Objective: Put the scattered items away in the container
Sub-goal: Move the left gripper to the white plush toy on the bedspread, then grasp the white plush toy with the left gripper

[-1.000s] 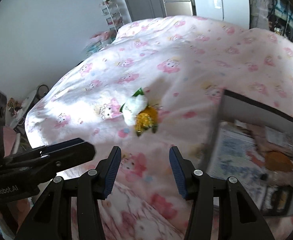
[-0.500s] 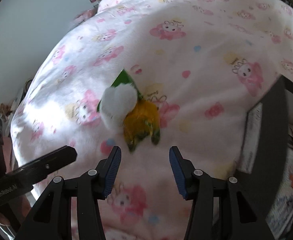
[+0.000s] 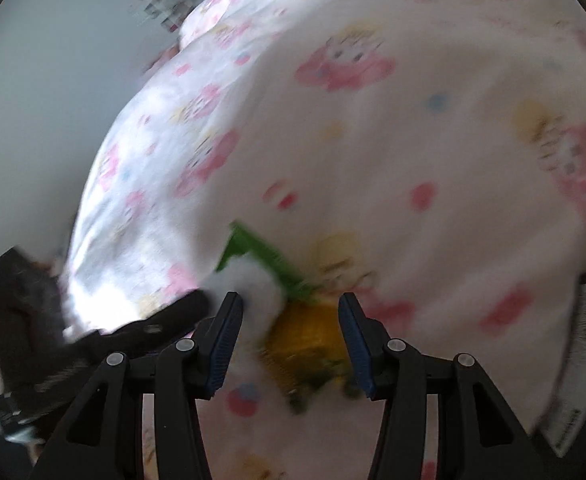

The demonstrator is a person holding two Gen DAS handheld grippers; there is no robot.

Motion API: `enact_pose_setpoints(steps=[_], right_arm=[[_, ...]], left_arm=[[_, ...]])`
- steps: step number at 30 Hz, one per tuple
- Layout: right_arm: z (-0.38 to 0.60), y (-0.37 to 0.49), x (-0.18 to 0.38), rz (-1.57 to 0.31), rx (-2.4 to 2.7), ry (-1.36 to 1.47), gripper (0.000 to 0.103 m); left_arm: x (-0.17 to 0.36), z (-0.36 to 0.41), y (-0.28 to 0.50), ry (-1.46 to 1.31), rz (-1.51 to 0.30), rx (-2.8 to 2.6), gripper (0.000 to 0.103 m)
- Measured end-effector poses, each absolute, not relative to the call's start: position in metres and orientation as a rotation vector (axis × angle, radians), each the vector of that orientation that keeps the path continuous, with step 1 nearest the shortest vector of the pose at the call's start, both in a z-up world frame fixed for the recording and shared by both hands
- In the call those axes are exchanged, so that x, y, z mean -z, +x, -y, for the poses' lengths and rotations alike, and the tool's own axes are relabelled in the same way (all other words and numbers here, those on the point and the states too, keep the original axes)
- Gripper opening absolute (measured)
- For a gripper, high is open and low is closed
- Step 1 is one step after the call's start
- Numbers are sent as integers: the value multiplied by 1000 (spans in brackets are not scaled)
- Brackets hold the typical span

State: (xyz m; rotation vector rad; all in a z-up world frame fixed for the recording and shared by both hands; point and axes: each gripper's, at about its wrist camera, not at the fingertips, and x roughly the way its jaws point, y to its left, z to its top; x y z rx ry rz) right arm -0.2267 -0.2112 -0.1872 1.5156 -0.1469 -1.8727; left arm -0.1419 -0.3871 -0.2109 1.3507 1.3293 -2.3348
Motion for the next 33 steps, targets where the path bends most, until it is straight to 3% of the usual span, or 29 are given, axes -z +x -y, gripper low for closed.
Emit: enact_pose_setpoints(steps=[2, 9, 21, 33], right_arm=[[214, -217, 188, 134, 1825, 1521, 41], [192, -183, 178, 80, 1813, 1536, 41], [198, -223, 156, 13, 2031, 1441, 41], [190, -220, 164, 69, 2008, 1484, 41]], left_arm=[[211, 384, -134, 1383, -1331, 2331, 37], [207, 360, -113, 1566, -1342, 2400, 29], [204, 410, -138, 1306, -1411, 2308, 29], [203, 368, -152, 1548, -1279, 2423, 29]])
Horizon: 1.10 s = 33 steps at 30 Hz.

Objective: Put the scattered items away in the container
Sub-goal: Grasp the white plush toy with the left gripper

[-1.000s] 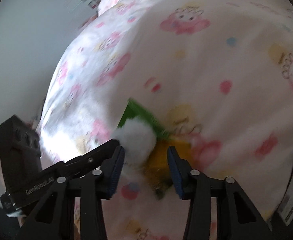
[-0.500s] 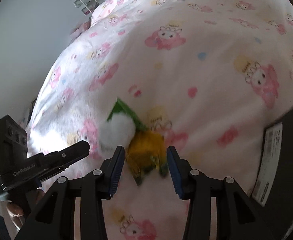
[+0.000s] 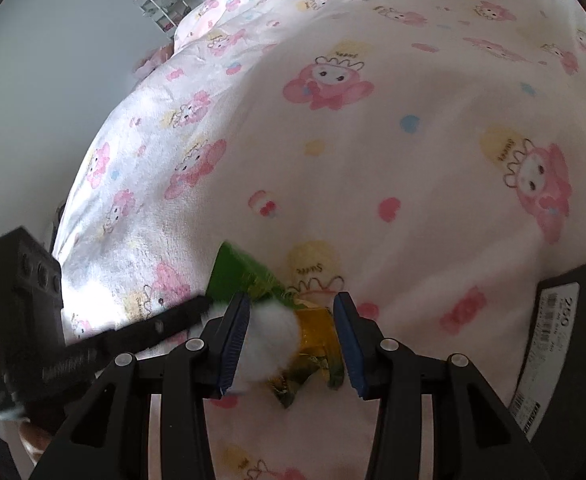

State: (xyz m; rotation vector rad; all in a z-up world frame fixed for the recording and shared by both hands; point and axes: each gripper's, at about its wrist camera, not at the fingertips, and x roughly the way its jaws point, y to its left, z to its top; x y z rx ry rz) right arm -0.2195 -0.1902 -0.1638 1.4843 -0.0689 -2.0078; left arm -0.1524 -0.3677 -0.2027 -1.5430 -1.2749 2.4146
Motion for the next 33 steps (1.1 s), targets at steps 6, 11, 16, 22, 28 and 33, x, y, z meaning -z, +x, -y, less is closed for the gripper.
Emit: enact_pose_setpoints(steps=[6, 11, 16, 22, 28, 33], right_arm=[[181, -204, 171, 63, 1998, 1511, 41], [164, -186, 185, 63, 2000, 1546, 41], [165, -188, 210, 46, 2000, 1645, 41], [160, -170, 217, 26, 1858, 1667, 41], [153, -161, 209, 37, 1845, 1632, 41], [155, -164, 225, 90, 1811, 1682, 41]], left_arm=[[199, 342, -120, -1626, 1130, -2304, 29], [204, 356, -101, -1600, 1242, -2339, 29], [243, 360, -103, -1699, 1384, -2223, 29], [253, 346, -96, -1683, 1410, -2068, 29], [251, 351, -77, -1673, 1440, -2074, 42], [260, 346, -83, -1671, 1483, -2058, 37]])
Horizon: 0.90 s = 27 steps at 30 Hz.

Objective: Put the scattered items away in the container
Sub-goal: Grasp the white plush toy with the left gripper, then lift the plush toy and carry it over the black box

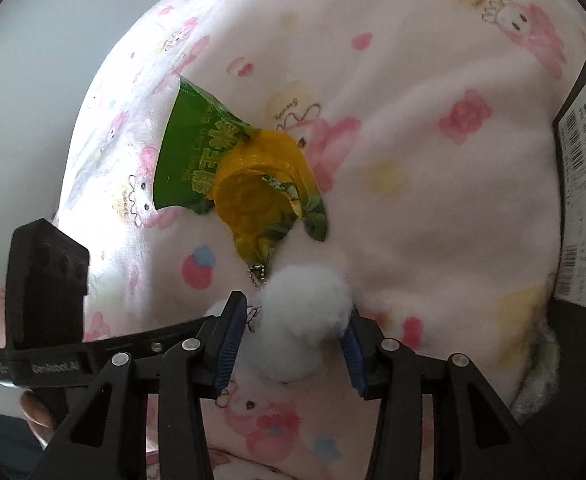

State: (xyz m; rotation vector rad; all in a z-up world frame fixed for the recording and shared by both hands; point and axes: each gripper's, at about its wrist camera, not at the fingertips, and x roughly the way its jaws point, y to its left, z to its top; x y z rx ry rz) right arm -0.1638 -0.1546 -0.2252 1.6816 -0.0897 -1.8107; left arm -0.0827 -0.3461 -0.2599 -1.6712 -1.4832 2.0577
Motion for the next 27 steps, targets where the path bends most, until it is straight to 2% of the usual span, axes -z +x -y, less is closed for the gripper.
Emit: enact_pose_setpoints(steps=[1, 15, 16, 17, 19, 24, 27], right_arm=[[155, -160, 223, 86, 1810, 1674, 38], [141, -118, 168, -82, 1920, 1490, 37], [141, -116, 165, -104, 1936, 1477, 37], [141, -115, 162, -115, 1946, 1469, 37], [142, -113, 160, -134, 1957, 1461, 37], [141, -115, 165, -193, 1985, 1466, 37], [142, -122, 176, -182, 1964, 1498, 37]], left_arm=[[257, 345, -82, -1661, 1477, -2068, 33], [218, 333, -66, -1606, 1366, -2189, 30], [217, 330, -70, -1606, 1340, -2218, 34], [217, 324, -77, -1610, 1312, -2241, 44], [219, 325, -81, -1627, 1299, -2229, 52], [238, 323, -94, -1725, 1279, -2149, 52], [252, 320, -96, -1735, 1330, -2076, 52]])
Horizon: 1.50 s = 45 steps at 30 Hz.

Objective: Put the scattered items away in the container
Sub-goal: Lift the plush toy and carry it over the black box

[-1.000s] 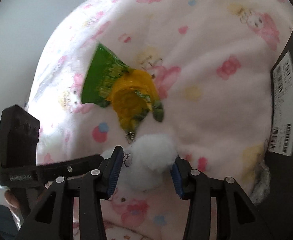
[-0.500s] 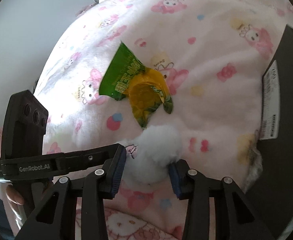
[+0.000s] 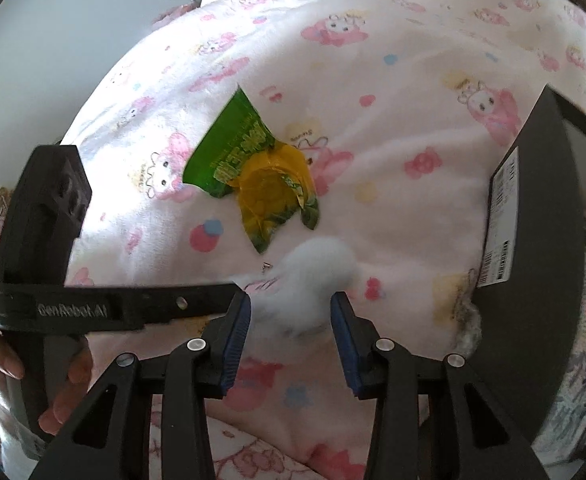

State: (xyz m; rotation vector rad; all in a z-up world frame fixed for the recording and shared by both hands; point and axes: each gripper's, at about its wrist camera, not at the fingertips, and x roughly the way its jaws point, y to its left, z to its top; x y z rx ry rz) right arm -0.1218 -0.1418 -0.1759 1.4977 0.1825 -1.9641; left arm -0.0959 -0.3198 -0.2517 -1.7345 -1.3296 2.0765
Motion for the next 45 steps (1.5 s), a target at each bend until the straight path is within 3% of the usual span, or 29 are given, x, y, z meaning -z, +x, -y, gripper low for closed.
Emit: enact_pose_setpoints(steps=[4, 7, 12, 22, 33, 39, 45], right_arm=[[142, -127, 189, -188, 1951, 1531, 37], [143, -130, 193, -177, 1936, 1537, 38], [136, -136, 199, -84, 1885, 1591, 39], [112, -110, 139, -56, 1931, 1453, 38], [13, -79, 58, 38, 2075, 1260, 39], [-56, -95, 48, 74, 2161, 1250, 38], [-107, -128, 72, 62, 2160, 1283, 38]], left_arm=[[259, 329, -97, -1705, 1414, -2076, 52], [263, 323, -104, -1741, 1380, -2064, 51], [254, 315, -103, -1742, 1335, -2066, 38], [187, 283, -71, -1559, 1299, -2187, 35], [110, 184, -72, -1387, 1106, -2247, 35], [109, 121, -109, -1419, 1030, -2142, 35], [134, 71, -149, -1538, 960, -2110, 34]])
